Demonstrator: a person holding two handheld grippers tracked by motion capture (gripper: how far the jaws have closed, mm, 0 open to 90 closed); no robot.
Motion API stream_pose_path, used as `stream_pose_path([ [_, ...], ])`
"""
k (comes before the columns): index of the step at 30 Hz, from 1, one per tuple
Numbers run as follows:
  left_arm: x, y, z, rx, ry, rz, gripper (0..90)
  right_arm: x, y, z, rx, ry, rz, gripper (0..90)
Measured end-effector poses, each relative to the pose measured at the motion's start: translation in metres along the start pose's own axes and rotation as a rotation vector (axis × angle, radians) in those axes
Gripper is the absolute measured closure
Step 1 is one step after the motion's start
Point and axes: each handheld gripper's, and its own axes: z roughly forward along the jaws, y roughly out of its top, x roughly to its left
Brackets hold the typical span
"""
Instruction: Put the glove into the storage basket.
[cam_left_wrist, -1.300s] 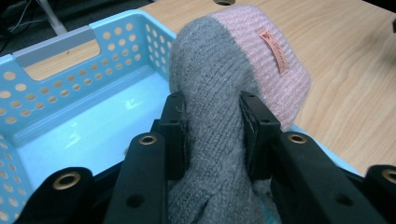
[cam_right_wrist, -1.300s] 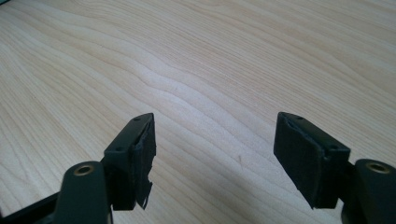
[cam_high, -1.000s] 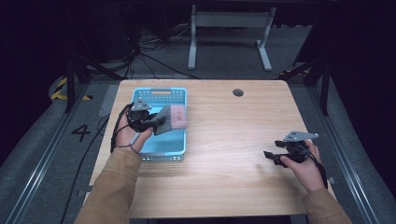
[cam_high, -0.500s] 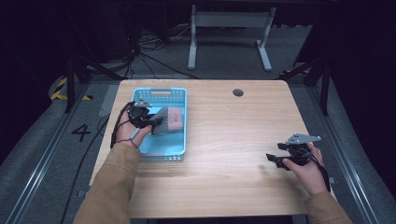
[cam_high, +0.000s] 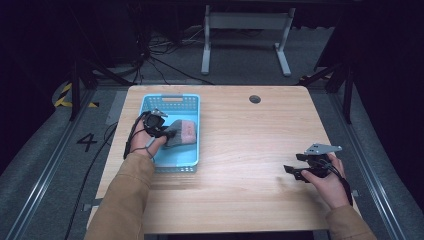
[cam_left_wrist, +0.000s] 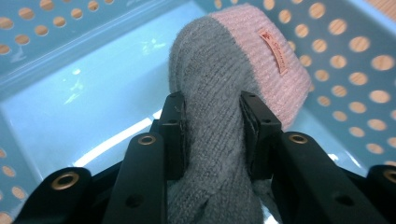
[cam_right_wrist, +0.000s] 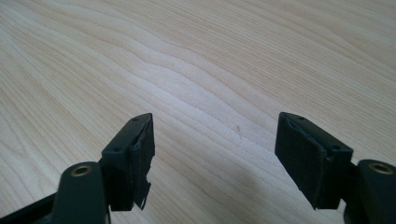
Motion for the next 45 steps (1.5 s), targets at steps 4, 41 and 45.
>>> stream_pose_path([
  [4, 0.004, -0.002, 0.007, 0.012, 0.005, -0.024, 65.1, 0.000, -0.002, -0.001, 0.000, -0.002, 0.004, 29.3],
  [41, -0.008, -0.007, -0.023, -0.157, 0.039, -0.061, 34.4, 0.005, 0.019, 0.011, -0.017, 0.036, -0.052, 28.7],
  [45, -0.020, -0.007, -0.036, -0.179, 0.022, -0.052, 34.6, 0.007, 0.022, 0.014, -0.013, 0.047, -0.071, 28.6],
])
